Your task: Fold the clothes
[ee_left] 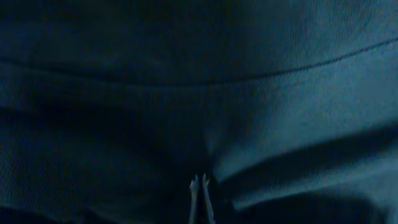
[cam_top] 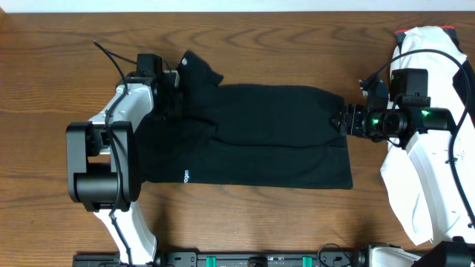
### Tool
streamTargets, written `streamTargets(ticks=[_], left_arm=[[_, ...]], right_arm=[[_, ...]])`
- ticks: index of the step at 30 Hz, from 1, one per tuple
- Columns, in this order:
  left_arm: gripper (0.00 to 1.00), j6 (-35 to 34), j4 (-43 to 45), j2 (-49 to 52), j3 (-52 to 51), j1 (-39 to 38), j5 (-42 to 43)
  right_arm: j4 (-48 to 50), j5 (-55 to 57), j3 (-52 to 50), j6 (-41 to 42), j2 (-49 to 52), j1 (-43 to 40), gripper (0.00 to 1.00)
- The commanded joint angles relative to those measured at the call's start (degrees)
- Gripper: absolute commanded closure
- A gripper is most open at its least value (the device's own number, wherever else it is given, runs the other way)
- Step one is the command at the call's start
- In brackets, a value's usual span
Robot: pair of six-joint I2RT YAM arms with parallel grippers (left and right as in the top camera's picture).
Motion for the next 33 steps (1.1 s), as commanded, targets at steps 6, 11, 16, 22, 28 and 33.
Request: streamTargets(ticks=[6, 11, 16, 22, 28, 33], left_arm=[[0.87, 0.1, -3.8, -5.3, -0.5, 0.2, -2.8], [0.68, 0.1, 4.7, -10.4, -0.4, 0.1, -2.8], [0.49, 0.2, 15.1, -9.2, -0.4, 0.1, -2.8], [0.36, 0.2, 26.0, -2.5, -0.4, 0.1, -2.7], [0.36, 1.2, 35.4, 3.5, -0.4, 0.0, 1.1], [0.37, 1.2, 38.3, 6.6, -0.4, -0.3, 1.1]], right_arm=[[0.8, 0.8, 0.7, 0.7, -0.2, -0.4, 0.34], [1.2, 0.8, 0.7, 0.7, -0.2, -0.4, 0.33], [1.2, 0.8, 0.7, 0.7, -0.2, -0.4, 0.33], [1.2, 0.8, 0.7, 1.6, -0.2, -0.4, 0.34], [0.5, 0.8, 0.6, 2.3, -0.2, -0.4, 0.36], [-1.6, 0.8, 0.6, 2.8, -0.2, -0.4, 0.39]])
